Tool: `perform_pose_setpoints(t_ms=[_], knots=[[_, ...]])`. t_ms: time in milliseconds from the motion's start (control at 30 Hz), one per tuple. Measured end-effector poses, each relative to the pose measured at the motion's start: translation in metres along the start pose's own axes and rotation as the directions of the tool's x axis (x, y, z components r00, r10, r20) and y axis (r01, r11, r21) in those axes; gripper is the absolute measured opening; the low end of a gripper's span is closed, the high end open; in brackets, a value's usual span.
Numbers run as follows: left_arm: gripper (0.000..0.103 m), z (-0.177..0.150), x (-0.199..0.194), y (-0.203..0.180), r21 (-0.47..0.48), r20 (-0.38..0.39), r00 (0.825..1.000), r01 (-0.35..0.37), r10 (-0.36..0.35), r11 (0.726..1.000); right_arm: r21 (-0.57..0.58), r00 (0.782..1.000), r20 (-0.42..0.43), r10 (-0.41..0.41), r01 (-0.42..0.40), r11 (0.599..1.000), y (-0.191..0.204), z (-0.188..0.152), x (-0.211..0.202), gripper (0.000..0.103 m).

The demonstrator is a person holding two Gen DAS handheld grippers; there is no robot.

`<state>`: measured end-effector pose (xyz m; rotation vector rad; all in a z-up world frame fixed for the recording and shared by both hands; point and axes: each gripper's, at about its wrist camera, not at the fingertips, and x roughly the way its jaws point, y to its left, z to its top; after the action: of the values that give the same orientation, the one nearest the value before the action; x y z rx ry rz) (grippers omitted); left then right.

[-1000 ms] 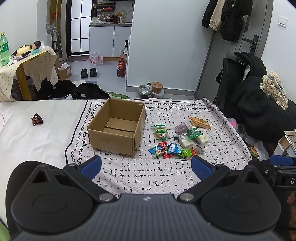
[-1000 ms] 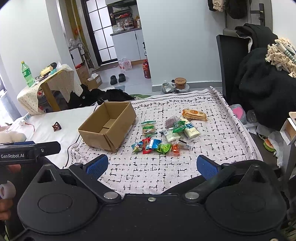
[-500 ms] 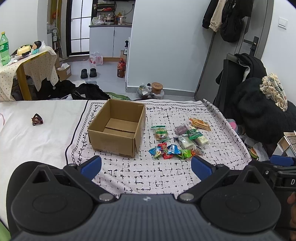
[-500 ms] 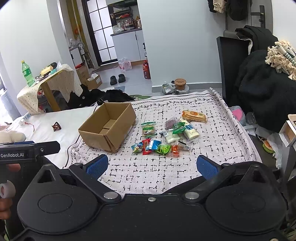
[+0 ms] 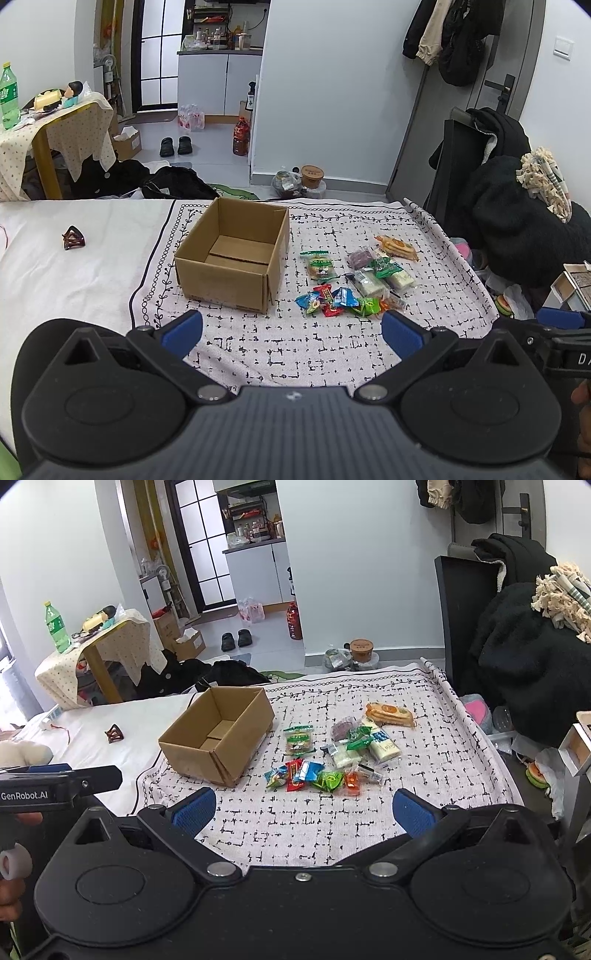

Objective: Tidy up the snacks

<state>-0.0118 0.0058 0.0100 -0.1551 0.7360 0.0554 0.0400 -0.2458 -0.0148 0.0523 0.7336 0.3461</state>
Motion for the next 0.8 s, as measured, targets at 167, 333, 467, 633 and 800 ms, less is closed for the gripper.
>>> perform_pose_setpoints(t_ms=[167, 333, 467, 633, 800], knots=[[0.103, 0.001, 0.000, 0.002, 0.002, 0.011, 1.000, 0.006, -0.006, 1.000, 0.008, 1.000, -0.005, 0.016, -0.016, 1.000, 0.002, 0.002, 0.003, 0.103], [0.103, 0.005, 0.006, 0.004, 0.004, 0.001, 1.000, 0.008, -0.008, 1.000, 0.002, 1.000, -0.016, -0.009, 0.009, 1.000, 0.007, 0.002, 0.012, 0.103], [0.103, 0.007, 0.014, 0.005, 0.009, -0.012, 1.000, 0.013, -0.012, 1.000, -0.012, 1.000, -0.025, -0.003, 0.003, 1.000, 0.010, 0.000, 0.021, 0.103], [0.103, 0.011, 0.028, 0.006, 0.010, -0.026, 1.000, 0.015, -0.014, 1.000, -0.003, 0.998, -0.056, -0.006, 0.006, 1.000, 0.007, 0.000, 0.035, 0.103], [0.103, 0.015, 0.045, 0.003, 0.002, -0.044, 0.999, 0.020, -0.020, 1.000, 0.011, 0.998, -0.065, -0.007, 0.008, 1.000, -0.006, -0.002, 0.047, 0.103]])
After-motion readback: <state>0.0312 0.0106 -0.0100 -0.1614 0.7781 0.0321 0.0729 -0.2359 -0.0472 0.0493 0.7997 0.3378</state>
